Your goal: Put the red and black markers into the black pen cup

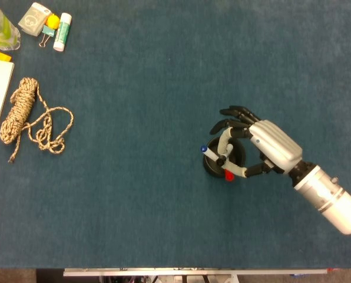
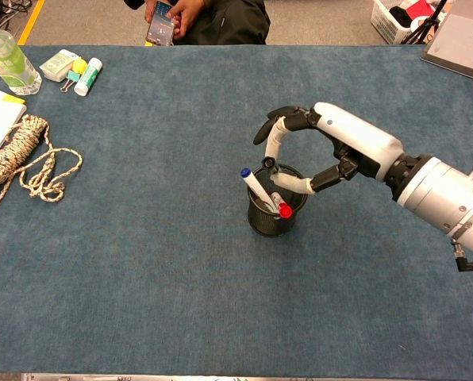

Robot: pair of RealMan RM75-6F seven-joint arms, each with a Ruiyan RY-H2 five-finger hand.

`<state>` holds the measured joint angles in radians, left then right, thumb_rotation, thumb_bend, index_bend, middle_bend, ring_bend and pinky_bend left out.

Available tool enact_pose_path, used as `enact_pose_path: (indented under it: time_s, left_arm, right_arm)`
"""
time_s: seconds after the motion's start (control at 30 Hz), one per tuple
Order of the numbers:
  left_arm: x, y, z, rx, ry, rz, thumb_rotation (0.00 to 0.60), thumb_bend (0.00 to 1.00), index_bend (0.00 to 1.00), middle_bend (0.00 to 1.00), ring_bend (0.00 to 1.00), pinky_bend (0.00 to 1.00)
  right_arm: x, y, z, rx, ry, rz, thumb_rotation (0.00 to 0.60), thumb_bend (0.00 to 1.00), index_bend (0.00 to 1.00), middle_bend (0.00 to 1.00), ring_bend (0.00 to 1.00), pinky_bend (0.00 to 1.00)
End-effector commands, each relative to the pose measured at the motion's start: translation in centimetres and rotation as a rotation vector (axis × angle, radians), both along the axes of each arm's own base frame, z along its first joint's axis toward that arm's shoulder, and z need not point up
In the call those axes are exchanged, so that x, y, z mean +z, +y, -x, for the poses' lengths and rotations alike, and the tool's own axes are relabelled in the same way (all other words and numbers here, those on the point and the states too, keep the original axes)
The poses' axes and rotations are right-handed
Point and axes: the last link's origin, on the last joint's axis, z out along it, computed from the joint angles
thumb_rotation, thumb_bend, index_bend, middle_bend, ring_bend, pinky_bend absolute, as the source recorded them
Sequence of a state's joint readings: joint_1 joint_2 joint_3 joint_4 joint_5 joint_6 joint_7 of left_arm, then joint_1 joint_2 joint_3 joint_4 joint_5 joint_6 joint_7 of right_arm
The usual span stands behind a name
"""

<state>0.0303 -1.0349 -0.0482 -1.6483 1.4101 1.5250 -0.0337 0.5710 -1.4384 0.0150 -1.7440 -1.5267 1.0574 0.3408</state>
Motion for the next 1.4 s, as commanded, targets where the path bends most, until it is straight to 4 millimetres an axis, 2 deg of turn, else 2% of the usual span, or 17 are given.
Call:
enact_pose_path:
  time_s: [0.03, 0.1, 0.17, 0.23, 0.3, 0.43, 0.53, 0.7, 0.8, 1.0, 1.23, 1.4]
  left_arm:
    - [0.0, 0.1, 0.0, -0.001, 0.000, 0.000, 0.600, 0.47, 0.33, 0.30, 0.29, 0.13]
    - [-0.1, 0.0, -0.1, -0.004, -0.001, 0.004, 0.600, 0.47, 0.33, 0.30, 0.29, 0.13]
    - [-0.1, 0.1, -0.4, -0.017, 0.001, -0.001, 0.600, 0.47, 0.33, 0.30, 0.29, 0.13]
    - [-0.1, 0.2, -0.3, -0.014, 0.002, -0.001, 0.600, 0.47, 0.32, 0.30, 0.29, 0.13]
    - [-0.2, 0.2, -0.3, -0.012, 0.004, 0.001, 0.600, 0.47, 0.32, 0.30, 0.29, 0.13]
    - [-0.2, 0.4, -0.4, -0.013, 0.005, 0.001, 0.600, 0.47, 0.32, 0.30, 0.29, 0.13]
    - [-0.2, 0.6, -0.4, -0.019, 0.006, 0.000, 0.600, 0.47, 0.32, 0.30, 0.29, 0.13]
    - [-0.6, 1.3, -0.5, -0.042, 0.003, -0.007, 0.600, 0.47, 0.32, 0.30, 0.29, 0.13]
    - [-0.9, 1.8, -0.9, -0.079, 0.001, -0.011, 0.600, 0.47, 0.32, 0.30, 0.29, 0.13]
    - [-1.4, 2.7, -1.7, -0.138, 0.004, -0.012, 0.600, 0.47, 0.32, 0.30, 0.29, 0.13]
    - [-2.3, 3.2, -3.3, -0.199, 0.001, 0.017, 0.600, 0.47, 0.32, 0.30, 0.29, 0.13]
    - [-2.7, 3.5, -3.6, -0.210, 0.002, 0.033, 0.600, 0.47, 0.32, 0.30, 0.29, 0.13]
  right_arm:
    - [-0.6, 0.2, 0.3, 0.012, 0.020, -0.020, 0.600, 0.38, 0.52, 0.30, 0.09, 0.02]
    - [-1.0, 0.3, 0.6, 0.032, 0.045, -0.049, 0.600, 0.38, 0.31, 0.22, 0.04, 0.01]
    - [-1.2, 0.3, 0.8, 0.064, 0.072, -0.086, 0.600, 0.38, 0.15, 0.16, 0.00, 0.00]
    - [-1.0, 0.1, 0.9, 0.072, 0.071, -0.082, 0.600, 0.38, 0.06, 0.12, 0.00, 0.00]
    - [-0.7, -0.1, 1.1, 0.076, 0.071, -0.068, 0.600, 0.38, 0.03, 0.10, 0.00, 0.00]
    - [0.6, -0.4, 1.6, 0.094, 0.095, -0.003, 0.600, 0.38, 0.02, 0.10, 0.00, 0.00]
    - [2.6, -0.8, 2.7, 0.120, 0.171, 0.110, 0.600, 0.38, 0.02, 0.10, 0.00, 0.00]
    - [6.6, -1.1, 5.3, 0.072, 0.333, 0.287, 0.600, 0.38, 0.14, 0.14, 0.00, 0.00]
    - [9.2, -0.9, 6.9, 0.029, 0.440, 0.376, 0.600, 0.38, 0.17, 0.15, 0.00, 0.00]
    - [13.1, 1.0, 9.9, -0.050, 0.648, 0.502, 0.600, 0.38, 0.21, 0.17, 0.00, 0.00]
    - [16.0, 3.5, 12.0, -0.176, 0.679, 0.579, 0.600, 0.38, 0.23, 0.18, 0.00, 0.00]
    - [17.0, 5.2, 13.0, -0.225, 0.689, 0.598, 0.600, 0.38, 0.23, 0.18, 0.00, 0.00]
